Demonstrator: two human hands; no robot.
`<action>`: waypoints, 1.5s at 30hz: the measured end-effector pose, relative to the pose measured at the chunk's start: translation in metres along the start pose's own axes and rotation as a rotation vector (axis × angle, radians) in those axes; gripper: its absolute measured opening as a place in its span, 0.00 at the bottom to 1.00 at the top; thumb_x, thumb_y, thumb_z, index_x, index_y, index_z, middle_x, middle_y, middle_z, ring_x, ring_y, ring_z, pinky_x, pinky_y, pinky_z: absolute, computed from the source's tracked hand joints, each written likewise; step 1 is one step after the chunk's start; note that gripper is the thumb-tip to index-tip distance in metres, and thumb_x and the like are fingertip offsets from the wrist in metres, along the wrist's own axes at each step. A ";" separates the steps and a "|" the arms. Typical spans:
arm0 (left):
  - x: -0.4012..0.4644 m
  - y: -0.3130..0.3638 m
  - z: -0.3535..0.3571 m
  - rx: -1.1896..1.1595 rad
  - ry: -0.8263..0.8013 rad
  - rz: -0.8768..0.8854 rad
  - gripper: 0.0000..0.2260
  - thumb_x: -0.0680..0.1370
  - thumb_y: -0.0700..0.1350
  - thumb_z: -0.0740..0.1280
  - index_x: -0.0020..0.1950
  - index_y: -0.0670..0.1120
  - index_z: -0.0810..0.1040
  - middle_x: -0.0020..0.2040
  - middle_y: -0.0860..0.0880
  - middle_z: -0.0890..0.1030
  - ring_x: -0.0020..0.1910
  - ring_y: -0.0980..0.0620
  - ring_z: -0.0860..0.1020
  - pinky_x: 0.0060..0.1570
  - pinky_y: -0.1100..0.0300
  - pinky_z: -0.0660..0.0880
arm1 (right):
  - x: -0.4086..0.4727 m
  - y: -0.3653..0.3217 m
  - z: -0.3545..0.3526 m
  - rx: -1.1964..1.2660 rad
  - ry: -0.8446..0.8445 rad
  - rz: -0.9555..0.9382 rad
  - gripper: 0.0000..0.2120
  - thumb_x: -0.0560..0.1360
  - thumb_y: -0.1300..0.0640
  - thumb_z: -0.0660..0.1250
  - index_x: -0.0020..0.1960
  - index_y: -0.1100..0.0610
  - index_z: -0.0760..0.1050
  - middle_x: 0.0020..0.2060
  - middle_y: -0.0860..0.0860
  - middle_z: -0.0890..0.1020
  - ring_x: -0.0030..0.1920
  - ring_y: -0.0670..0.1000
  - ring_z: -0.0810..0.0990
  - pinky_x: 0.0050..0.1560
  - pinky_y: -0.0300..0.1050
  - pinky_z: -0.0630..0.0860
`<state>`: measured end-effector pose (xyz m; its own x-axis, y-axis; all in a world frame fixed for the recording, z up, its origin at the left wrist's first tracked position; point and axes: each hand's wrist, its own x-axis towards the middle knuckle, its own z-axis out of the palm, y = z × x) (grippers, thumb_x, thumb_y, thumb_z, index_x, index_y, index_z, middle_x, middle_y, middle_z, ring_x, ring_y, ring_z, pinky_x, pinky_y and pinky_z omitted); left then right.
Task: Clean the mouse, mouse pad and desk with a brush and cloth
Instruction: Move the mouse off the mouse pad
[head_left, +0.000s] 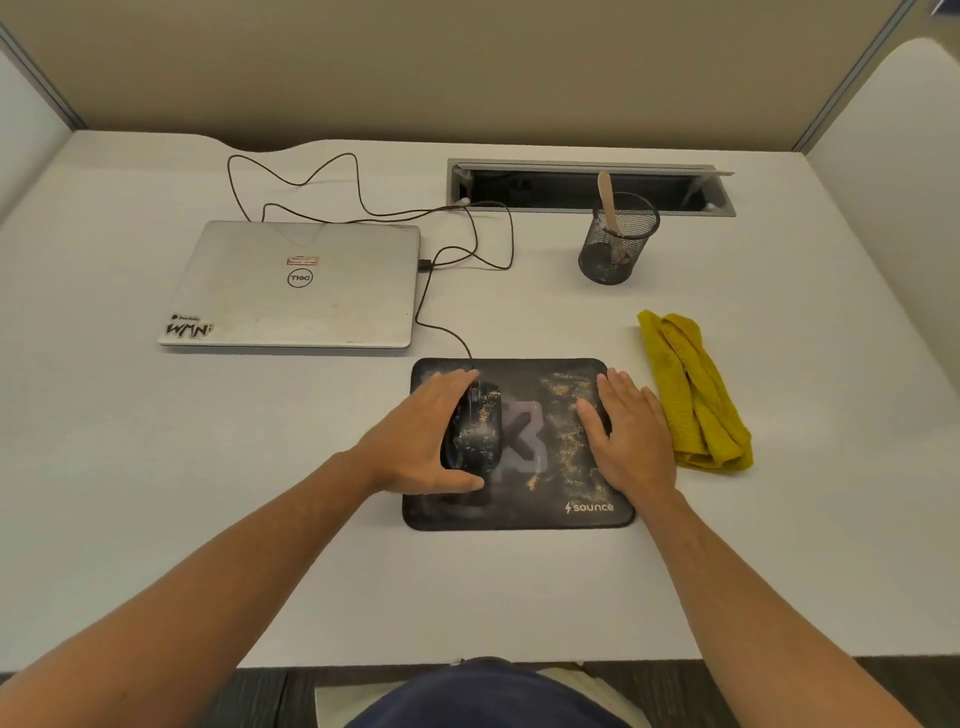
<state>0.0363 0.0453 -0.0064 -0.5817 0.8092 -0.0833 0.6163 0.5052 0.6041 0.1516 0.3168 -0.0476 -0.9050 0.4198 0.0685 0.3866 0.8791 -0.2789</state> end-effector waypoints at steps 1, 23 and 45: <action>-0.006 -0.005 -0.007 -0.010 0.010 -0.006 0.52 0.62 0.70 0.73 0.77 0.55 0.49 0.74 0.54 0.61 0.71 0.51 0.62 0.69 0.50 0.66 | 0.000 0.000 0.000 -0.001 0.004 0.000 0.33 0.79 0.35 0.43 0.76 0.53 0.61 0.75 0.50 0.64 0.75 0.49 0.58 0.75 0.49 0.51; -0.102 -0.096 -0.066 0.032 0.029 -0.231 0.51 0.62 0.69 0.74 0.76 0.60 0.48 0.71 0.56 0.63 0.69 0.55 0.60 0.65 0.61 0.58 | -0.001 -0.001 0.001 -0.015 0.003 0.023 0.33 0.79 0.34 0.44 0.75 0.53 0.62 0.74 0.51 0.65 0.75 0.52 0.60 0.74 0.49 0.50; -0.108 -0.100 -0.080 0.163 0.044 -0.154 0.58 0.62 0.74 0.69 0.78 0.56 0.35 0.78 0.58 0.39 0.76 0.60 0.38 0.73 0.64 0.40 | -0.002 -0.003 0.000 0.010 0.006 0.036 0.35 0.78 0.33 0.42 0.75 0.53 0.62 0.74 0.51 0.65 0.75 0.52 0.60 0.75 0.50 0.53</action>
<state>-0.0053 -0.1162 0.0059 -0.6957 0.7069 -0.1278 0.5943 0.6664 0.4502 0.1522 0.3130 -0.0464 -0.8896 0.4523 0.0641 0.4169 0.8613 -0.2904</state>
